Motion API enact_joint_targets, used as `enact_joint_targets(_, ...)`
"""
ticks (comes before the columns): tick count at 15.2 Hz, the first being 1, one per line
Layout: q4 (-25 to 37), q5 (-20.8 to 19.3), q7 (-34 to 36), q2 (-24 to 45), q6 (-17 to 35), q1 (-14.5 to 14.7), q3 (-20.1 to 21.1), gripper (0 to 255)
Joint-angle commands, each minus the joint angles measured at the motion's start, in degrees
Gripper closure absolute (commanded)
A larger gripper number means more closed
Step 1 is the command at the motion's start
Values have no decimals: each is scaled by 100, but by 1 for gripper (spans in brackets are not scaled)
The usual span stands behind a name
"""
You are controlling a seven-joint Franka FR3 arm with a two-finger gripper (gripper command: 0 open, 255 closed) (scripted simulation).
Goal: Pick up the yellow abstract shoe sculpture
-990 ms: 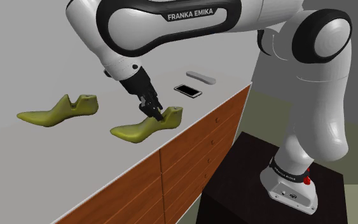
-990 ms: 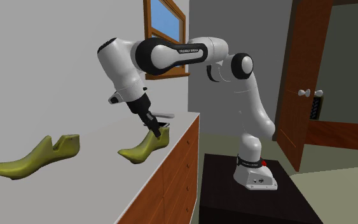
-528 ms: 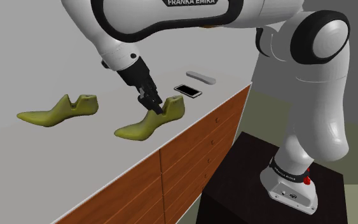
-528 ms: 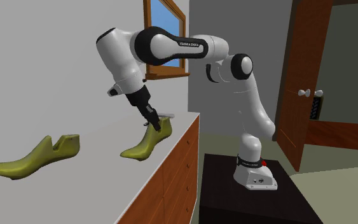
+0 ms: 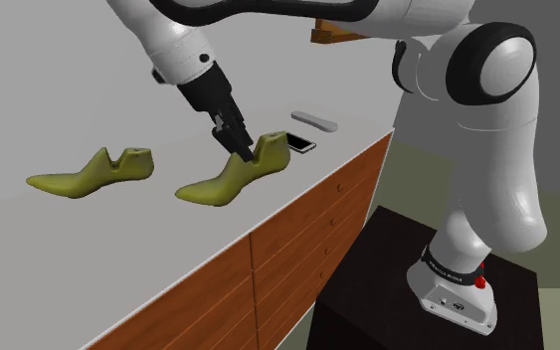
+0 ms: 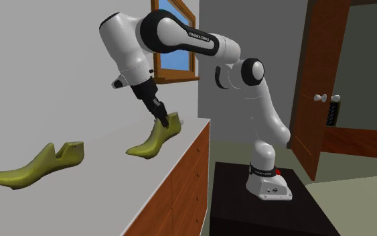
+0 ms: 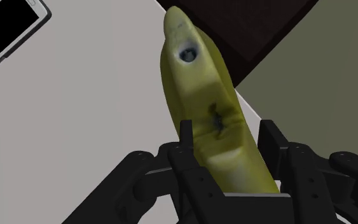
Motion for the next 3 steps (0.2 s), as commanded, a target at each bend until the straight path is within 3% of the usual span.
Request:
enact_joint_targets(1, 313, -48, -13, 92, -222, 62, 0, 255)
enact_joint_targets(3, 336, -51, -14, 99, -238, 67, -1, 255)
